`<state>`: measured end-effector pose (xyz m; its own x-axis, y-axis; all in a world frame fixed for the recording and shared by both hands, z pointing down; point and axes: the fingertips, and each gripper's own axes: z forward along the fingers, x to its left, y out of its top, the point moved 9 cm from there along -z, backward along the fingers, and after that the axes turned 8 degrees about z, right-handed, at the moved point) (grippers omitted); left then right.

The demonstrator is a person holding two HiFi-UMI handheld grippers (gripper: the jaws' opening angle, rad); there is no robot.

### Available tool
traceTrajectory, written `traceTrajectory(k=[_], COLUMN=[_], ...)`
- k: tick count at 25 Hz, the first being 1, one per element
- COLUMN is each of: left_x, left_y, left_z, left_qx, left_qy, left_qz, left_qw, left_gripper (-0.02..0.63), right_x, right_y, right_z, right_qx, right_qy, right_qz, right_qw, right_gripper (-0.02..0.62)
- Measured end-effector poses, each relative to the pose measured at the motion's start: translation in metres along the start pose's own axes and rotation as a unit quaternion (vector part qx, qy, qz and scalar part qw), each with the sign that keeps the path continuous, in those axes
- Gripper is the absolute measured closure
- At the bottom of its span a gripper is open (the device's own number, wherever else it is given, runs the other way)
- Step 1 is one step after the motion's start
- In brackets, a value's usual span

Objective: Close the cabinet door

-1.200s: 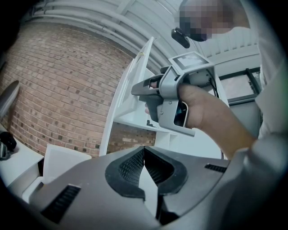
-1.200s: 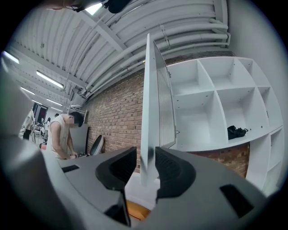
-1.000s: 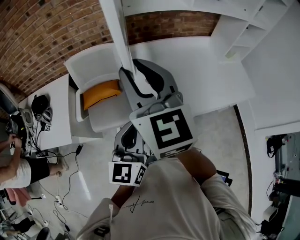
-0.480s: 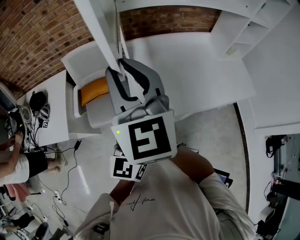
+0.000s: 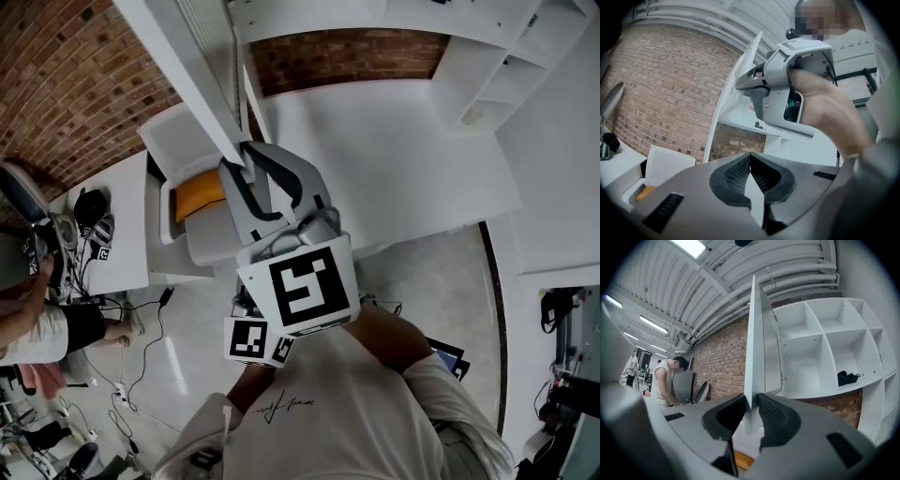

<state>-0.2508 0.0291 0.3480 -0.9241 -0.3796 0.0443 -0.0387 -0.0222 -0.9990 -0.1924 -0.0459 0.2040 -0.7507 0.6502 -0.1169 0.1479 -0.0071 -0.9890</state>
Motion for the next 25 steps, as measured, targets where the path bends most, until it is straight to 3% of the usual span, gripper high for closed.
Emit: traceTrajectory(k=[12,25], left_x=[-0.003,-0.007], left_y=[-0.002,0.005], left_z=[0.005,0.02], left_qx=[0.003,0.002], left_qy=[-0.013,-0.021], left_qz=[0.0,0.011], left_qw=[0.9999,0.9997], left_gripper=[0.591,0.591], right_x=[-0.035,-0.06], right_y=[0.005,0.008], right_z=[-0.02,-0.029], right_qx=[-0.006,-0.016], right_qy=[-0.036,-0.039], right_qz=[-0.001,0.004], right_qw=[0.999,0.999], right_gripper=[0.519,0.525])
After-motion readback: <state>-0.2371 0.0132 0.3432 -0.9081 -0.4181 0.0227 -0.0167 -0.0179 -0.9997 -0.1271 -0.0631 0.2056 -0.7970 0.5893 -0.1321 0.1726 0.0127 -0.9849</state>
